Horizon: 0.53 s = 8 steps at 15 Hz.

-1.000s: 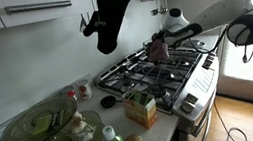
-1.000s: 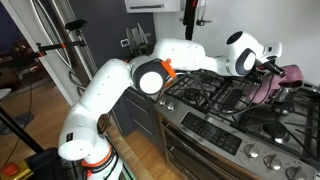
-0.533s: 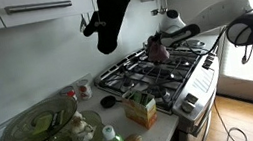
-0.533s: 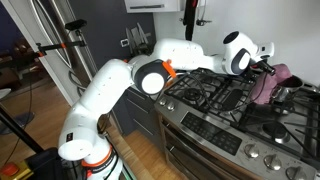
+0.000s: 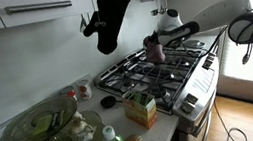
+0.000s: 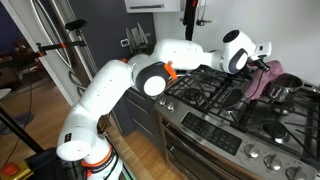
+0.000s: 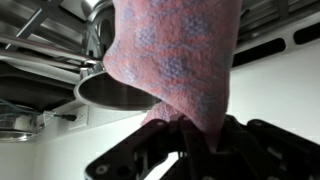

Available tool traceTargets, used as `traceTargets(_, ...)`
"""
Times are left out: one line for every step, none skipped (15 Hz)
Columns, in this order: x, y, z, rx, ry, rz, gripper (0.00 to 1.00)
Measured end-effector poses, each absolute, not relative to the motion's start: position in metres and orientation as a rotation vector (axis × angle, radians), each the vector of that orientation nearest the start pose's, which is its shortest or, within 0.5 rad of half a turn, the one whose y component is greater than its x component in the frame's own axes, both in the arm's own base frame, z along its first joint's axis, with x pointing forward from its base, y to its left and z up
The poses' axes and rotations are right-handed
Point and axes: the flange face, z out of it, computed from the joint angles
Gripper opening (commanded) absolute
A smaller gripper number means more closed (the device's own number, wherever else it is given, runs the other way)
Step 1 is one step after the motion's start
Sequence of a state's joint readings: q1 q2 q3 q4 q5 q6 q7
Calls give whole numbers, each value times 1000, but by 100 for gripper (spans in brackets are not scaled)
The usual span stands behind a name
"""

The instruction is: Move the silver pot to the top right side of the stove, pick up the purple cloth and wipe the silver pot, put the purple cloth back on the job of the stove

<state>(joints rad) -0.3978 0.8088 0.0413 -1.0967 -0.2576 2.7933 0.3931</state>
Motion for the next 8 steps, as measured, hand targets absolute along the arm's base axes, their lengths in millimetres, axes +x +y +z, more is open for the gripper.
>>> traceTargets(760, -290, 441, -2874, 831, -1401, 4)
traceTargets(758, -295, 440, -2901, 822, -1397, 4)
traceTargets(756, -301, 439, -2926, 822, -1397, 4)
traceTargets(753, -308, 438, -2955, 823, -1398, 4)
traceTargets(749, -316, 438, -2993, 818, -1405, 4)
traceTargets(746, -324, 438, -3039, 810, -1415, 4)
traceTargets(742, -332, 438, -3087, 799, -1424, 4)
traceTargets(739, -338, 438, -3129, 787, -1431, 4)
